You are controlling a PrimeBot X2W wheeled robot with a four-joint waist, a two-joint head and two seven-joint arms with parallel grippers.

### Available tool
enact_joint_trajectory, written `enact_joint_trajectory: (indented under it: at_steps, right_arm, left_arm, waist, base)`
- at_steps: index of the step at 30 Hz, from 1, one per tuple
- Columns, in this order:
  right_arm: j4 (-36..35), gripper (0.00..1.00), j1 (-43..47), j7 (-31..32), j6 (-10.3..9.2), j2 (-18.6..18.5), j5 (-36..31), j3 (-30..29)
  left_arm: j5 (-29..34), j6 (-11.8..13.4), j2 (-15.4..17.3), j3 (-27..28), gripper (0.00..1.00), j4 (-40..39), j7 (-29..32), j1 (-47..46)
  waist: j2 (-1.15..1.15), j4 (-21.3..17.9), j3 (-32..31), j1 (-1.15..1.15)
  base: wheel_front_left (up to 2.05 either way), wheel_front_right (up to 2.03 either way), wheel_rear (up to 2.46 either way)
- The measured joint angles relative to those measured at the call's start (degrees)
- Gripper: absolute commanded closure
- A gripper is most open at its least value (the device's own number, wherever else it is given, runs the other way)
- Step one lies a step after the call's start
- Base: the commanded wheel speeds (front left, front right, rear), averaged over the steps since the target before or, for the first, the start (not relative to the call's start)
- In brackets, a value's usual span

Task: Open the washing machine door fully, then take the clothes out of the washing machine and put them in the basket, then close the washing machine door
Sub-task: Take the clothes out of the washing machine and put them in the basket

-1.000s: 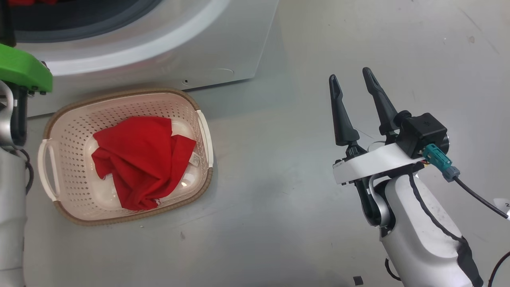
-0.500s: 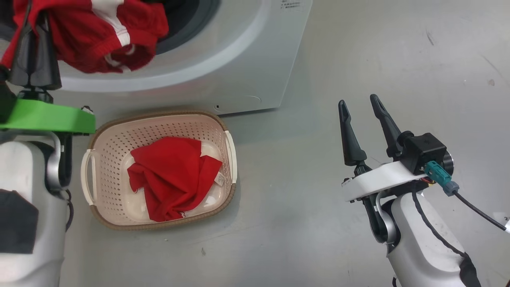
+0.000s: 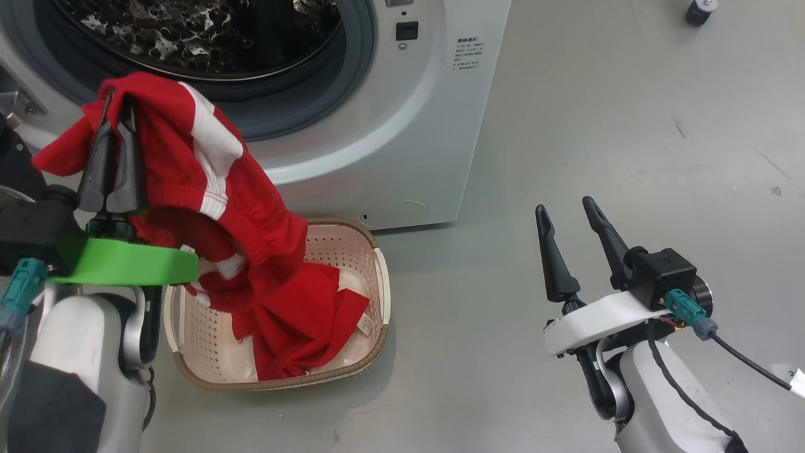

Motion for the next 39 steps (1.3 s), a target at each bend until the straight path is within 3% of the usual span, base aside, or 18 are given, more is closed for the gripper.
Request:
enact_joint_trajectory:
  at_steps: [19,39]
  right_arm:
    - [-2.25,0.00,0.70,0.00,0.29,0.03,-1.19,-0.81]
    - [-7.46,0.00,-3.33,-0.01,0.19,0.03,-1.86,0.02]
  left_arm:
    - [0.51,2.27,-2.29,-2.40,1.00,-0.46,3.15,12.90]
    - [2.12,2.58,-0.67,-2.93,1.00,9.79,6.70,8.93]
  waist:
    - [0.00,-1.39,1.19,0.00]
    - [0.00,-5.32,12.54,0.00]
  base:
    - [0.00,0.00,0.00]
    - [0.00,0.00,0.00]
